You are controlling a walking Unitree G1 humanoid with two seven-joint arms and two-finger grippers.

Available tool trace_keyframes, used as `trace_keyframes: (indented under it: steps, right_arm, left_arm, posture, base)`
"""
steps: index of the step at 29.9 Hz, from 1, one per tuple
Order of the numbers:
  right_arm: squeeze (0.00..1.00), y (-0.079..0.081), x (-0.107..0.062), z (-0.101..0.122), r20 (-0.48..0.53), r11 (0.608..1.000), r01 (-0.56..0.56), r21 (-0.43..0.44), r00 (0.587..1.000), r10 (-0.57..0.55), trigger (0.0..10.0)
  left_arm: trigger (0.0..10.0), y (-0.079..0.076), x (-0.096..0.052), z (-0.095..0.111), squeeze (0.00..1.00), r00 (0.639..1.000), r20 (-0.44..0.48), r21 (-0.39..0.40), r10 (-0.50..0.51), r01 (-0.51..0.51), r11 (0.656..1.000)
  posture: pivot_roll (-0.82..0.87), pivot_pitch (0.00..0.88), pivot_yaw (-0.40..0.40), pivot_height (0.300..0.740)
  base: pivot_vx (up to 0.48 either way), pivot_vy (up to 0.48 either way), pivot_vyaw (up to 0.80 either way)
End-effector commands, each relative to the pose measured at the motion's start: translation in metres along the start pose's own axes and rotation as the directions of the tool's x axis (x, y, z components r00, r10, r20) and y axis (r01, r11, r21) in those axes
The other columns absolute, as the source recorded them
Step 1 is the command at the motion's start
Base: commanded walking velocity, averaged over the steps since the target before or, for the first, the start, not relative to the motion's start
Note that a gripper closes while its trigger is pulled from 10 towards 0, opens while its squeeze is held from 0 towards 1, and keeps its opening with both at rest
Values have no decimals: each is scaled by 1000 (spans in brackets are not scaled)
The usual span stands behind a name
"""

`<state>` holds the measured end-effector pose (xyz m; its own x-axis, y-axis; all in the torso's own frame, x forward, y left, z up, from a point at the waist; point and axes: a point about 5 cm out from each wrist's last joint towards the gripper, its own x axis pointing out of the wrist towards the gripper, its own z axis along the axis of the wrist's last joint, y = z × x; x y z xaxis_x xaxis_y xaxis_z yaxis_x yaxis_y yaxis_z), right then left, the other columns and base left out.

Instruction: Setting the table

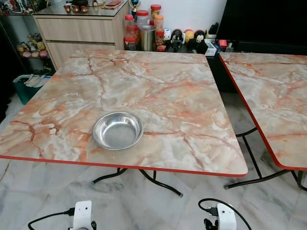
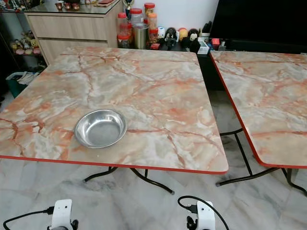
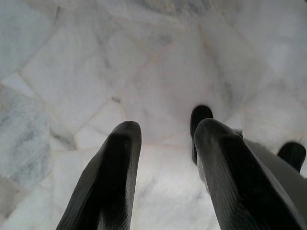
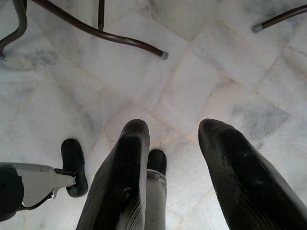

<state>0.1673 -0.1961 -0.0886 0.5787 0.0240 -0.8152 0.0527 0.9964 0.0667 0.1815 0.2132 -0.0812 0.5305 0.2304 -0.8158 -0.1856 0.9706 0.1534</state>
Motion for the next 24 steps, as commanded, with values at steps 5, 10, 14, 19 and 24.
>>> trace_keyframes:
  steps: [5,10,14,19,24]
  right_arm:
    - [0,-2,0,2,-6,1000,4,-9,1000,-4,10000]
    - [0,-2,0,2,-11,1000,2,-20,1000,-3,10000]
    - [0,-2,1,3,-12,1000,0,-22,1000,0,10000]
    - [0,-2,1,3,-14,999,0,-34,1000,0,10000]
    - [0,-2,0,3,-9,999,4,-50,1000,-5,10000]
  left_arm:
    - [10000,5,-1,-12,0,999,-49,40,21,-19,999]
    - [10000,9,-2,-17,0,997,-68,47,27,-24,999]
    - [10000,10,-2,-20,0,997,-76,49,27,-23,999]
    - [10000,10,-3,-22,0,996,-81,47,28,-24,999]
    - [10000,10,-3,-25,0,996,-88,48,29,-25,999]
  posture:
    - [50,0,-49,740]
    - [48,0,-47,740]
    - [46,0,-47,740]
    - [46,0,-47,740]
    - [52,0,-51,740]
  base:
    - [0,-421,0]
    - [0,-458,0]
    - [0,-457,0]
    - [0,-446,0]
    - [0,-436,391]
